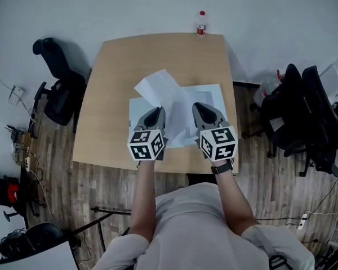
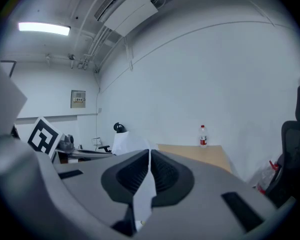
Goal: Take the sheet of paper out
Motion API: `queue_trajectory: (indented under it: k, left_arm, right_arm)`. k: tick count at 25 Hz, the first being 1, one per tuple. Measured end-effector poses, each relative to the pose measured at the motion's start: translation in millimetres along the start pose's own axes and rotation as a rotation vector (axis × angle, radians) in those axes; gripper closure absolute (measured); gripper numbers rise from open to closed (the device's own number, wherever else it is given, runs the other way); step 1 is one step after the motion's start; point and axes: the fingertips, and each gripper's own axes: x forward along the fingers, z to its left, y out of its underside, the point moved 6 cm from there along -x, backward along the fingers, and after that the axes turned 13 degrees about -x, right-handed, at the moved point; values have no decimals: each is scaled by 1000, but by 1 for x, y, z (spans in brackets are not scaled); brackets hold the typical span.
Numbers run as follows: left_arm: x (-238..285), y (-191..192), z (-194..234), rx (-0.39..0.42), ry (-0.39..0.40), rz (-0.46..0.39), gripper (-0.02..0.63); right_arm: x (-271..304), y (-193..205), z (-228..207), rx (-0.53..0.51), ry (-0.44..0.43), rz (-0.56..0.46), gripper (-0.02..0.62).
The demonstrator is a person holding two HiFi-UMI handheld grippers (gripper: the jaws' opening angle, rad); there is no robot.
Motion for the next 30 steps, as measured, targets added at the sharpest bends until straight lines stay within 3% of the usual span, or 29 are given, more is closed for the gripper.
queue_trajectory:
  k: [5, 15, 30]
  left_arm:
    - [-17, -14, -16, 76, -12, -44, 586]
    - [-42, -40, -39, 125, -5, -183, 588]
    - [-51, -42, -50, 180, -7, -232, 588]
  right_arm:
    - [-16, -18, 4, -47, 46, -50, 577]
    - [-38, -38, 10, -84, 91, -116, 577]
    - [-57, -42, 16, -151, 136, -127, 577]
